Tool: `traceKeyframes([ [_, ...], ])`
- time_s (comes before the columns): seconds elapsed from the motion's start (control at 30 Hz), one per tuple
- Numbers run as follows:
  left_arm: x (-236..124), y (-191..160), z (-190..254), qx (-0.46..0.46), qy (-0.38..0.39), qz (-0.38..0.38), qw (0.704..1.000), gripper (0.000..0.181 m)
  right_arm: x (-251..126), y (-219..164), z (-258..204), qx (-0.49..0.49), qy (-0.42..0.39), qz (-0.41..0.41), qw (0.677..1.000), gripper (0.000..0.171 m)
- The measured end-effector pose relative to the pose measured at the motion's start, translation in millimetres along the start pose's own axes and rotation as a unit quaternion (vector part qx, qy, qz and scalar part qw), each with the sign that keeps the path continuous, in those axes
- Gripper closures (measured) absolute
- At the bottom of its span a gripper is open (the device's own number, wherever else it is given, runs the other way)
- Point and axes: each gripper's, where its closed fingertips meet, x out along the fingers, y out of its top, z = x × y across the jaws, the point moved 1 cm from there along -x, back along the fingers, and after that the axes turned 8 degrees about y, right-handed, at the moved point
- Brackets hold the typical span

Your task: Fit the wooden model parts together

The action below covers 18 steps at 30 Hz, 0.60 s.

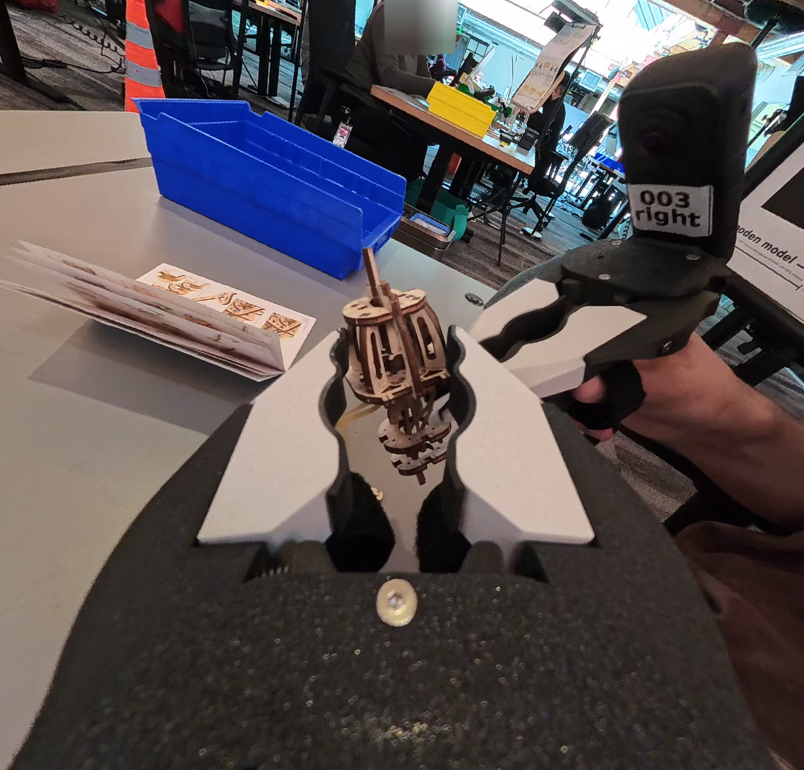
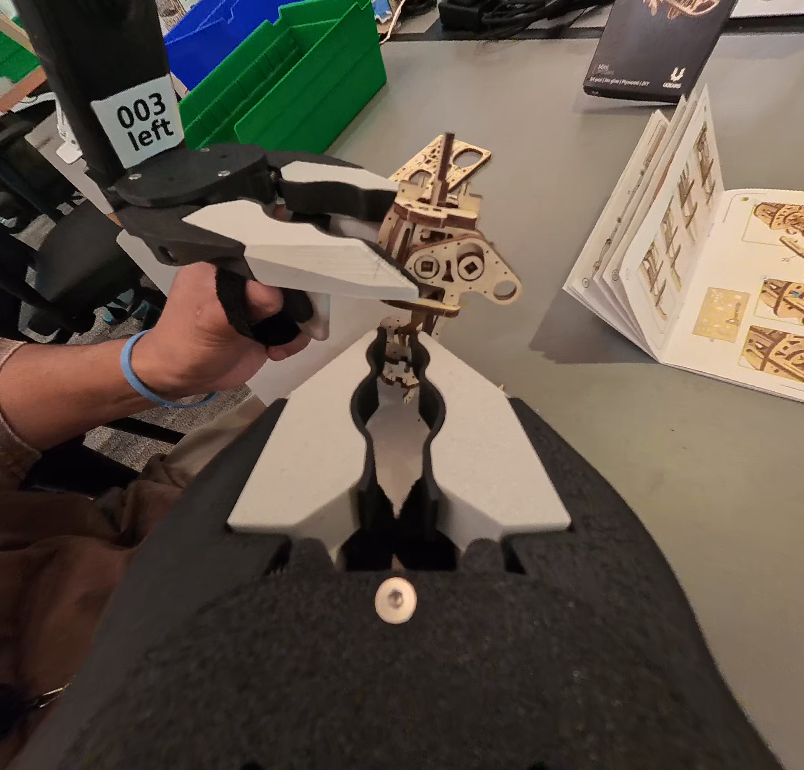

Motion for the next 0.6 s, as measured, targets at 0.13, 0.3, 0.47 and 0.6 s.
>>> traceKeyframes([
  [0.13, -1.9, 1.8, -6.8, -0.019, 0.002, 0.004, 1.000, 0.138, -4.5, 6.6, 0.0, -0.014, 0.006, 0.019, 1.000, 0.158],
  [0.3, -6.2, 5.6, -16.1, -0.035, 0.009, 0.013, 0.999, 0.138, -8.1, 15.3, -1.3, -0.045, 0.021, 0.060, 0.997, 0.156],
  [0.47, -12.5, 10.5, -26.6, -0.037, 0.022, 0.022, 0.999, 0.138, 0.0, -10.3, 21.8, -0.037, 0.022, 0.032, 0.999, 0.150],
  [0.6, -18.7, 13.7, -37.9, -0.045, 0.037, 0.028, 0.998, 0.138, 16.2, -75.1, 43.8, 0.007, 0.004, -0.127, 0.992, 0.145],
])
